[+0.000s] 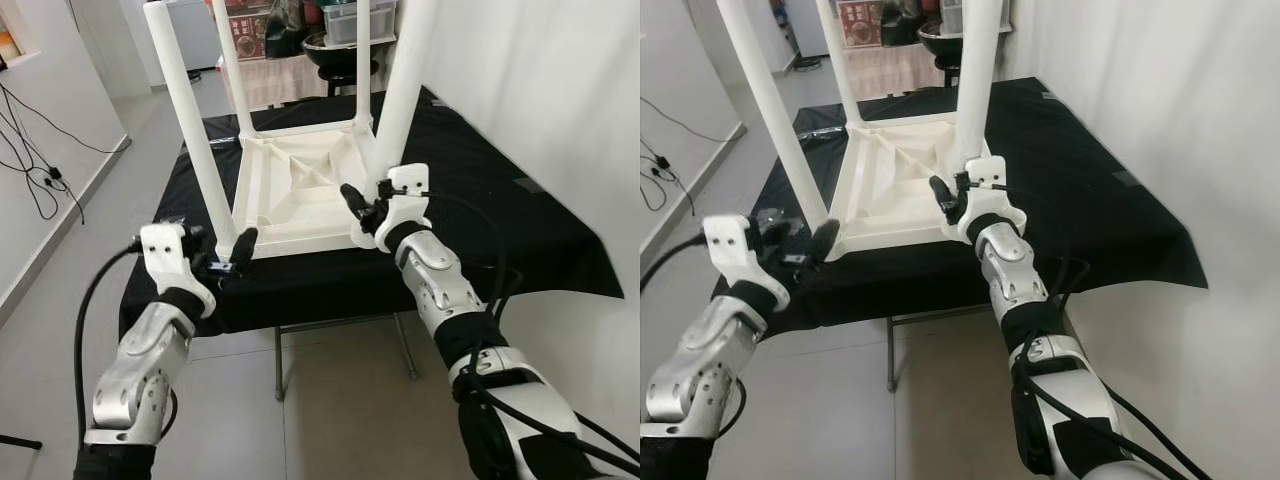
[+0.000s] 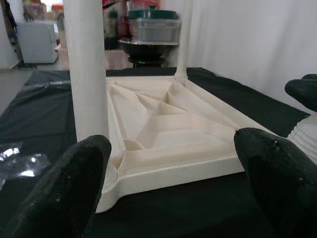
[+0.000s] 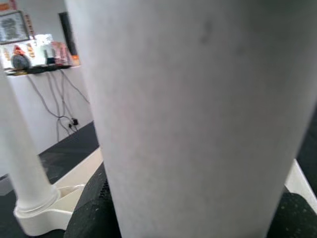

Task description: Building children table

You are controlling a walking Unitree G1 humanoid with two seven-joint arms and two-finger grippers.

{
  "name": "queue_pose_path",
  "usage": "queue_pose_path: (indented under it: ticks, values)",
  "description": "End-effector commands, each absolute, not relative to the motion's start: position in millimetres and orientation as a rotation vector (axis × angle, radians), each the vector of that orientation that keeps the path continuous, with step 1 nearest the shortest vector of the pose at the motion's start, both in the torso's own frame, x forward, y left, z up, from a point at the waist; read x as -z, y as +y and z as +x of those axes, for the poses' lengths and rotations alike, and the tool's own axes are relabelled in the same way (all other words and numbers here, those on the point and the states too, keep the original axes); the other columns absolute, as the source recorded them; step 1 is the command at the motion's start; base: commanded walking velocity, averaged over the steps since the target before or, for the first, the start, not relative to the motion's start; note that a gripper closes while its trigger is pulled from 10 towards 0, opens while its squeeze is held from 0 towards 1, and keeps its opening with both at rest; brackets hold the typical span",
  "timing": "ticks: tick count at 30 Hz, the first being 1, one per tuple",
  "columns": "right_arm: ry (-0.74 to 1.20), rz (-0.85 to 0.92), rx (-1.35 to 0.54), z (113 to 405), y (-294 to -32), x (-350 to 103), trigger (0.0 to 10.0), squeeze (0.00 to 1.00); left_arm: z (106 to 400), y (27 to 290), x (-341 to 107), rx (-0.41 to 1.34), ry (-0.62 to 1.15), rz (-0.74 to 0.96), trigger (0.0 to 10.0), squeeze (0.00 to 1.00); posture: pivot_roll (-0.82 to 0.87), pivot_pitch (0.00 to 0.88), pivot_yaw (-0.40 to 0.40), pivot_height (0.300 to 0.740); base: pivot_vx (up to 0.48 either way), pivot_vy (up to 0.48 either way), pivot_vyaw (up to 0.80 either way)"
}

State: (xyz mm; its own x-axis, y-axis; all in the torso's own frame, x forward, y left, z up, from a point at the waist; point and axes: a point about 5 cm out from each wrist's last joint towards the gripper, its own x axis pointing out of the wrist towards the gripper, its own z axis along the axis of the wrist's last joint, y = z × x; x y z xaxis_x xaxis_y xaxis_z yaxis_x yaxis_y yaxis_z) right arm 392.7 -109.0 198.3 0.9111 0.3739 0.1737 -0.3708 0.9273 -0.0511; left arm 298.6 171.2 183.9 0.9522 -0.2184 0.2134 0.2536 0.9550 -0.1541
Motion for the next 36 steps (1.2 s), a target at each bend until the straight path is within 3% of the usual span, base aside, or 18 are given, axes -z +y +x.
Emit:
queue_pose_path:
  ticks: [1,15,24,33,36]
  values:
    - [-0.178,-0.064,-0.423,389,-102,-188,10.0,0.00,298,176,-175,0.228,-0.174,-0.112,10.0,0.00,-0.06,0.000,0.041,0.740,0.000,0.000,0.00]
    - [-0.143,0.012,-0.424,384,-116,-171,10.0,0.00,297,175,-165,0.244,-0.167,-0.081,10.0,0.00,-0.07,0.000,0.048,0.740,0.000,0.000,0.00]
    - [-0.155,0.027,-0.457,372,-122,-160,10.0,0.00,277,166,-155,0.289,-0.148,-0.049,10.0,0.00,-0.04,0.000,0.051,0.740,0.000,0.000,0.00]
    - [-0.139,0.033,-0.469,373,-120,-158,10.0,0.00,282,168,-153,0.275,-0.156,-0.046,10.0,0.00,-0.05,0.000,0.056,0.740,0.000,0.000,0.00]
    - [-0.152,0.026,-0.474,370,-120,-159,10.0,0.00,281,167,-153,0.281,-0.158,-0.037,10.0,0.00,-0.05,0.000,0.055,0.740,0.000,-0.477,0.00]
